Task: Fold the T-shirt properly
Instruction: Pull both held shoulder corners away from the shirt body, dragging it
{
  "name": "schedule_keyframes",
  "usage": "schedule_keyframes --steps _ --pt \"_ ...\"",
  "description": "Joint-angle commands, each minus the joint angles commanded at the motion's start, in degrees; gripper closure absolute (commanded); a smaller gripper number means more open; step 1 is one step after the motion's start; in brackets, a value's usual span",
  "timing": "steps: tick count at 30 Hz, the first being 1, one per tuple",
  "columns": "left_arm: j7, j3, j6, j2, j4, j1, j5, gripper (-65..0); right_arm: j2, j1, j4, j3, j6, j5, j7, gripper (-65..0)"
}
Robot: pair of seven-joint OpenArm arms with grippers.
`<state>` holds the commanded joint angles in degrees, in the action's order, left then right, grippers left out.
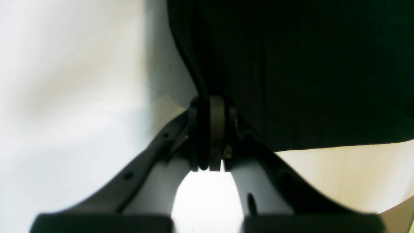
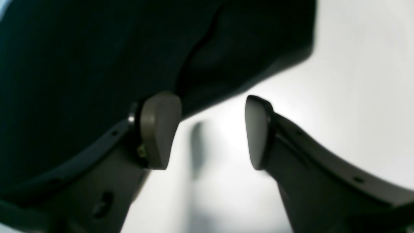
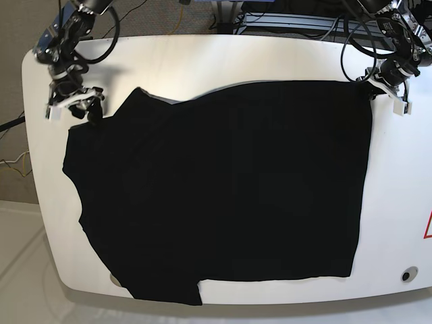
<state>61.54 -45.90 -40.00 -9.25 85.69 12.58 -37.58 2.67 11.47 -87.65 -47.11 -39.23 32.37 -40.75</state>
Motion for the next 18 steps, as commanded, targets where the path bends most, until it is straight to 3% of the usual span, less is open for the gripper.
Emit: schedule_keyframes --steps 6,12,18 --pt "0.1 0.1 0.0 -0.1 0.1 0.2 0.0 -2.8 0.8 0.9 2.2 1.1 -0.26 1.7 0.6 -34.4" --pt "-0.5 0.1 0.0 -0.3 0.1 0.0 -0.3 -9.7 0.7 1.4 3.3 0.6 -0.02 3.8 0.5 -34.4" --pt "-0.6 0.0 0.0 -0.4 0.1 -0.1 -0.6 -6.6 0.3 1.1 2.5 1.4 1.84 4.5 0.7 -34.3"
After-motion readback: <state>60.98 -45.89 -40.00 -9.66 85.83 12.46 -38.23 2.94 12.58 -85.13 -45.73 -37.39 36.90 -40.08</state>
